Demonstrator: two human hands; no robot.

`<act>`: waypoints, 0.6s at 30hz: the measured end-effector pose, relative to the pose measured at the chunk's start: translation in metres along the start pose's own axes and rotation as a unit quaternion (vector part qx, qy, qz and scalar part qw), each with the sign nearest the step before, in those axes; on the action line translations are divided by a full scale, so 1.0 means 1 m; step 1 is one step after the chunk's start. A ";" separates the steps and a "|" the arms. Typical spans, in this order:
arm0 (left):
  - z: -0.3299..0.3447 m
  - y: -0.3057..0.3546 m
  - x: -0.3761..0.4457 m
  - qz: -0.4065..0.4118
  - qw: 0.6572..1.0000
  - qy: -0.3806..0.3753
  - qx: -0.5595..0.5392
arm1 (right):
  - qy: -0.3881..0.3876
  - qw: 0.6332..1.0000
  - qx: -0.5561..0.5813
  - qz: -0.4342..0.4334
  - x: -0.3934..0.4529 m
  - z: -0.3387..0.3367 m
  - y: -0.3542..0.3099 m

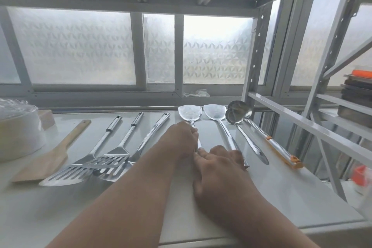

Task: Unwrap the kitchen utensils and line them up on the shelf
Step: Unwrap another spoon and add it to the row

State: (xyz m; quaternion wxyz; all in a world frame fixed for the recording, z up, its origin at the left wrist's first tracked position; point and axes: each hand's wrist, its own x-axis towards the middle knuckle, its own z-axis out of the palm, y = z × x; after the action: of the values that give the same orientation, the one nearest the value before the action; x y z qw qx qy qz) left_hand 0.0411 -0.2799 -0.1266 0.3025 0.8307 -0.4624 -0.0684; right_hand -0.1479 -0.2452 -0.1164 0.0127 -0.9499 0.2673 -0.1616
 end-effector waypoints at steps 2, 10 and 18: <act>0.000 0.001 -0.001 0.002 1.000 0.004 0.001 | 0.004 1.000 0.003 0.001 0.000 0.001 0.001; 0.001 0.003 -0.002 -0.002 1.000 0.009 0.004 | 0.018 1.000 0.003 0.009 0.001 0.005 0.001; 0.004 0.001 0.002 -0.015 1.000 -0.005 -0.005 | 0.017 1.000 0.003 0.014 0.001 0.007 0.001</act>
State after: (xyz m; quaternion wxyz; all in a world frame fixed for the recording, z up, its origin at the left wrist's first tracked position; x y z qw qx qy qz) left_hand 0.0406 -0.2835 -0.1288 0.3030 0.8358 -0.4509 -0.0794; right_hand -0.1455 -0.2475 -0.1230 0.0128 -0.9430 0.2806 -0.1784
